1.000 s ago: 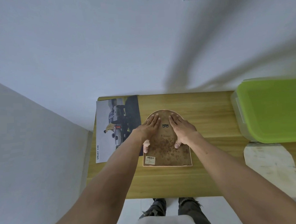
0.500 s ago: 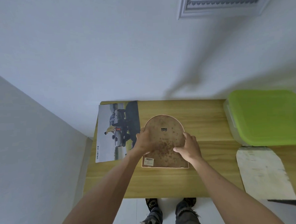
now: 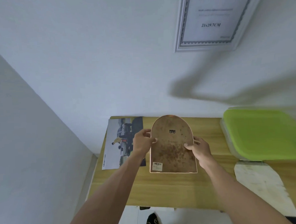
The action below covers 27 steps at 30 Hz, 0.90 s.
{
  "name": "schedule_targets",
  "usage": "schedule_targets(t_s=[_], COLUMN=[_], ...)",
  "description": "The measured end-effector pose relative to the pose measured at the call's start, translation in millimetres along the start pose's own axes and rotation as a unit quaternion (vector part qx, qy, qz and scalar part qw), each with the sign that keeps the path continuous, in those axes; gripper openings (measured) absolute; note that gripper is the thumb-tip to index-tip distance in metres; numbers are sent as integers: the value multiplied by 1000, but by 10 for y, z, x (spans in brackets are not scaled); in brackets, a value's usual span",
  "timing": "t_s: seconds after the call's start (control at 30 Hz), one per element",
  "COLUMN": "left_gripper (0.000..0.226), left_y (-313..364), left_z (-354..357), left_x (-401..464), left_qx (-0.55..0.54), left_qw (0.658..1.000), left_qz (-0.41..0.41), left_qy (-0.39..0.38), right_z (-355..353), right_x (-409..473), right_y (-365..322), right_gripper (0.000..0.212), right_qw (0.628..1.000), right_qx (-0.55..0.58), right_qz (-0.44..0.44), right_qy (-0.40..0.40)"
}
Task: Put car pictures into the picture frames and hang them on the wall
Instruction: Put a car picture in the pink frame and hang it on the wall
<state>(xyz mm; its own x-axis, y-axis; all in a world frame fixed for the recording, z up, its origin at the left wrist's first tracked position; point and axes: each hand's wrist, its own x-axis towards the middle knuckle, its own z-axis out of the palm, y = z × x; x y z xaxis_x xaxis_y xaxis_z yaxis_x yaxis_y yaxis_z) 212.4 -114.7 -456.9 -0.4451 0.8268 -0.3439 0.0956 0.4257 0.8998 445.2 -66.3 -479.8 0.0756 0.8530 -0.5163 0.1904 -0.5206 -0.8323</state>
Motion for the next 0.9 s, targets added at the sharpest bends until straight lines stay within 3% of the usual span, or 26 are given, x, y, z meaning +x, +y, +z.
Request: schedule_targets(t_s=[0.1,0.2,0.27,0.4,0.53,0.6,0.7,0.77,0.9], left_gripper=[37,31,28,17,13,20,28,36,47], left_y=[231,478,635,970,1148,1168,1228,1299,1596], left_z=[-85,-79,-20,171,404,496,535,489,165], left_x=[-111,-268,-397,-800,-1204,-1338,-1458,-1504,-1496], left_qx=[4,45,74,135,182,227,253,270,256], left_qw=[999,994,986,958,927,894,859,829,812], left_qz=[38,93,125,205,272,332,409,462,474], left_qy=[10,44,77,146,183,195,173,162,226], right_z=[-20,-38,-11,59,-7,-114,-315,-446,-673], right_x=[-108,-259,-406,-821,-1125,-1229,-1327,-1388,-1522], right_y=[-194,-408,-638,-1245,-1648,-1712,-1751,-1820,-2058], right_gripper=[55,50,39,35,51,49,20,13,28], right_qw=[999,980,961,948,958,963,966,967,956], right_qx=[-9,-149,-185,-156,-113,-65,-8,20,66], right_qz=[-32,-132,-206,-275,-251,-238,-235,-239,-266], right_qy=[-18,16,22,-37,-85,-110,-103,-89,-102])
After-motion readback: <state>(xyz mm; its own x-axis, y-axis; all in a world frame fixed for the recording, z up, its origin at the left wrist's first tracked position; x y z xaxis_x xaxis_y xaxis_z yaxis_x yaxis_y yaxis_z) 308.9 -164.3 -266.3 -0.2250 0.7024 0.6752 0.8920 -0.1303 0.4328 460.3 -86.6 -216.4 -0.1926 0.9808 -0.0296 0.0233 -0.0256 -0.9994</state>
